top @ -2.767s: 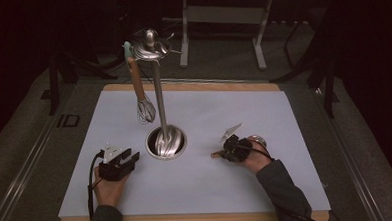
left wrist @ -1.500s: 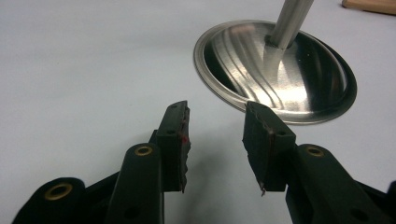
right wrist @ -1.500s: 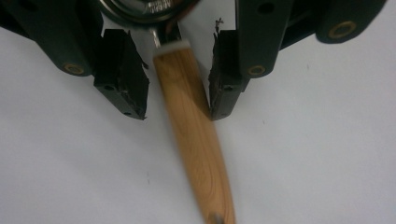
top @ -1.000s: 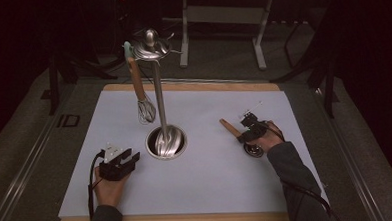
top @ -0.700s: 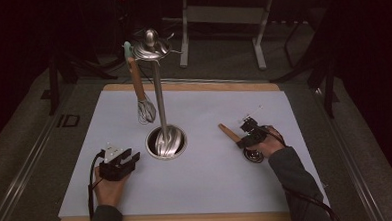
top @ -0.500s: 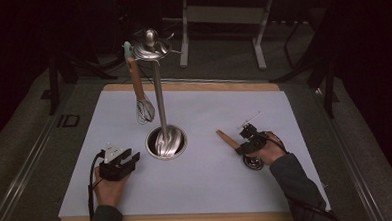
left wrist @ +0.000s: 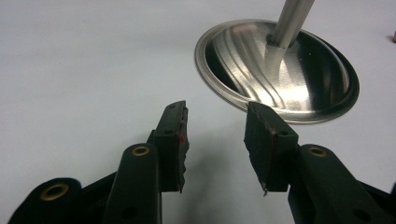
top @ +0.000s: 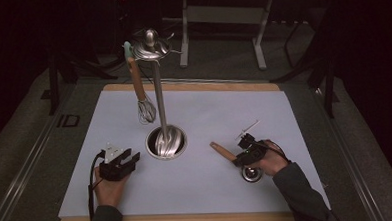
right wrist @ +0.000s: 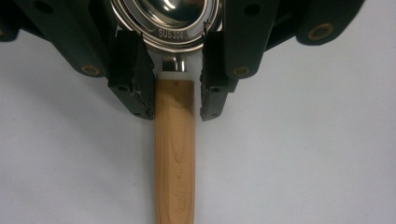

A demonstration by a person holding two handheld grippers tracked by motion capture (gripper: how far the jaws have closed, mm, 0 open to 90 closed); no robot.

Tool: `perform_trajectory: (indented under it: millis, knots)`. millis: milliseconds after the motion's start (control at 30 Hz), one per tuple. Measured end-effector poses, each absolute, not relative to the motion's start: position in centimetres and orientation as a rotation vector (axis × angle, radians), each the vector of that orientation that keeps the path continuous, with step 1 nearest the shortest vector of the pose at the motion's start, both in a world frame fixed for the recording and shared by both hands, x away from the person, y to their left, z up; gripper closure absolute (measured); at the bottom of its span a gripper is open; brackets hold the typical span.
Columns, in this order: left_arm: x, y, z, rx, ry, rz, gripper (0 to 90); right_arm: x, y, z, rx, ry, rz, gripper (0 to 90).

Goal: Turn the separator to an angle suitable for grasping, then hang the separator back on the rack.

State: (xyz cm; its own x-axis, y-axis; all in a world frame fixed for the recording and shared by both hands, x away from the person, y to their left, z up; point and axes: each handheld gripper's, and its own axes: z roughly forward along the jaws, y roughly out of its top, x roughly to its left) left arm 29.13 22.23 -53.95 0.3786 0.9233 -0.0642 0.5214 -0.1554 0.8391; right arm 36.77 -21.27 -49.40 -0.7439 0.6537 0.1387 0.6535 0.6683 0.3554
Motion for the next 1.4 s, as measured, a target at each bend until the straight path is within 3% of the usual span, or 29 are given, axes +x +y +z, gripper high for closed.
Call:
perform_trajectory:
  millis: [167,667,1400]
  knots:
    - [29.2,22.3,-54.0,1.81,1.264,0.608,59.4,37.7,-21.1,-49.3,1.128,2.933,0.606,70.4]
    - [29.2,22.2,-54.0,1.816,1.264,0.608,59.2,39.8,-19.9,-49.9,1.131,3.088,0.429,68.8]
    - [29.2,22.2,-54.0,1.817,1.265,0.606,59.1,39.1,-19.4,-49.6,1.096,3.028,0.46,71.1]
